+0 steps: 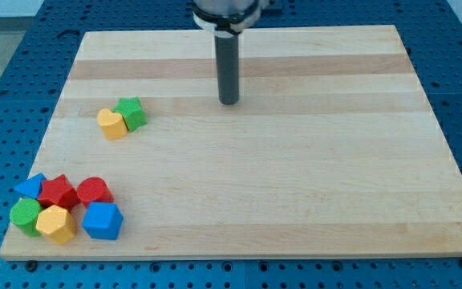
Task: Slide the green star along with yellow heart towards red circle
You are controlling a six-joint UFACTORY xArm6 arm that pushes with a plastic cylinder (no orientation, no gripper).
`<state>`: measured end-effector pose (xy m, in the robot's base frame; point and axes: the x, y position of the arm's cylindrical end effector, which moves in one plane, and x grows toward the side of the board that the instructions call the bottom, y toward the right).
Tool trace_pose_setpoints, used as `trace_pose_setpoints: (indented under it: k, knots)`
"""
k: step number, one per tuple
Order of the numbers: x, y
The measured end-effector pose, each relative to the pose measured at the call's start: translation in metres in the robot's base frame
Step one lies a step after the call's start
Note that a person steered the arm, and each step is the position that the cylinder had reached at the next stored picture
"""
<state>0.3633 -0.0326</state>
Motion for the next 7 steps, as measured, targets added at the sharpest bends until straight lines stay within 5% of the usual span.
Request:
trace_pose_setpoints:
  k: [3, 5, 7]
  knots:
    - [0.002, -0.139]
    - [0.072, -0.156]
    - [0.065, -0.156]
